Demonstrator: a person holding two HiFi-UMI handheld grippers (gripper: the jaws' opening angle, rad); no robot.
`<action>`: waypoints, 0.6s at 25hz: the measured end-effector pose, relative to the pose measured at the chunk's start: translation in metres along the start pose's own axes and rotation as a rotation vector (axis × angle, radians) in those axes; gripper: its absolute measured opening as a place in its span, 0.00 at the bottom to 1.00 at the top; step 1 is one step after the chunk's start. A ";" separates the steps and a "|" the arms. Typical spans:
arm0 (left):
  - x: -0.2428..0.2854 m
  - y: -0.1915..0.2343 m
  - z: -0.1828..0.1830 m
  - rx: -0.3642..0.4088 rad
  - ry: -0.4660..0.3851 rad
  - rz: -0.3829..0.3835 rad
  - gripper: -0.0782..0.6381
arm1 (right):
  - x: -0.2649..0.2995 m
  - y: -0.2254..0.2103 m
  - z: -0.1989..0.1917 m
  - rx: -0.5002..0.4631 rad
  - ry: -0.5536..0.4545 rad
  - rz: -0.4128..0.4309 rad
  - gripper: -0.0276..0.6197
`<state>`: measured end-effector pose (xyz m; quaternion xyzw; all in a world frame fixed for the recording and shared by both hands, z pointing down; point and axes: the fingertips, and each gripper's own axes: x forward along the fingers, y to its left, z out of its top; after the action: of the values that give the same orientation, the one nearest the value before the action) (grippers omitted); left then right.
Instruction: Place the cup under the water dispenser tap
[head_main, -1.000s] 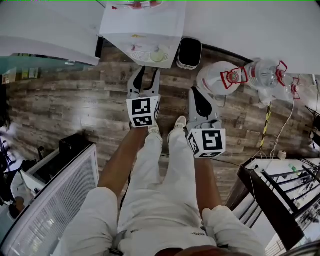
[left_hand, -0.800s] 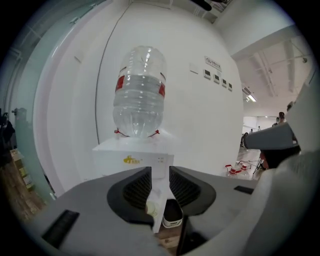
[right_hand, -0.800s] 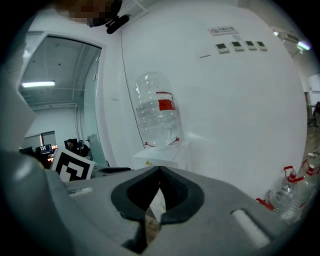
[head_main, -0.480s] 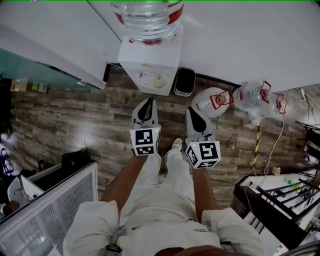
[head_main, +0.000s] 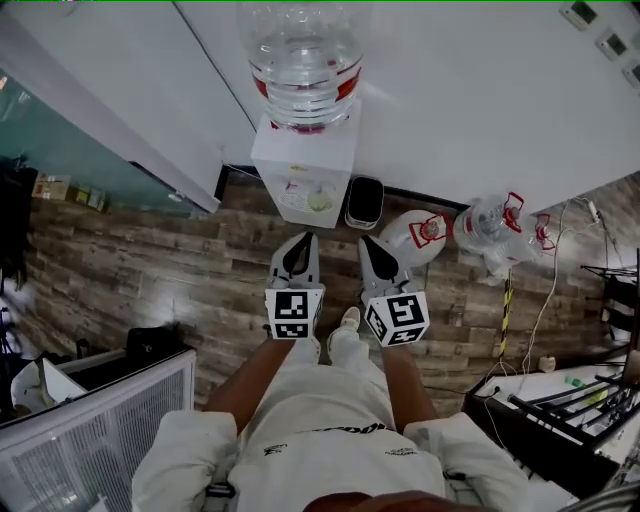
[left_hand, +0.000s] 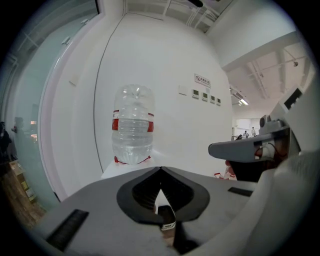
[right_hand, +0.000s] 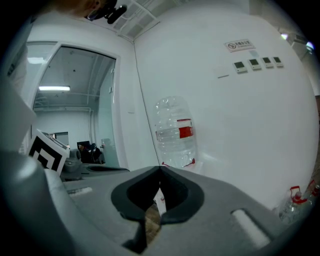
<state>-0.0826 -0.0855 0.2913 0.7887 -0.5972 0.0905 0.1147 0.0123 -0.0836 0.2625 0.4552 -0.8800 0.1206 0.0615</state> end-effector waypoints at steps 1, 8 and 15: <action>-0.006 -0.004 0.004 0.004 -0.005 -0.005 0.10 | -0.004 0.003 0.003 0.000 -0.001 0.005 0.04; -0.037 -0.018 0.034 -0.008 -0.033 -0.029 0.10 | -0.020 0.026 0.026 -0.012 -0.023 0.038 0.04; -0.053 -0.034 0.054 -0.019 -0.077 -0.057 0.10 | -0.033 0.029 0.043 -0.028 -0.052 0.060 0.04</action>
<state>-0.0644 -0.0433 0.2226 0.8071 -0.5793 0.0511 0.1015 0.0077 -0.0532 0.2090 0.4307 -0.8962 0.0983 0.0411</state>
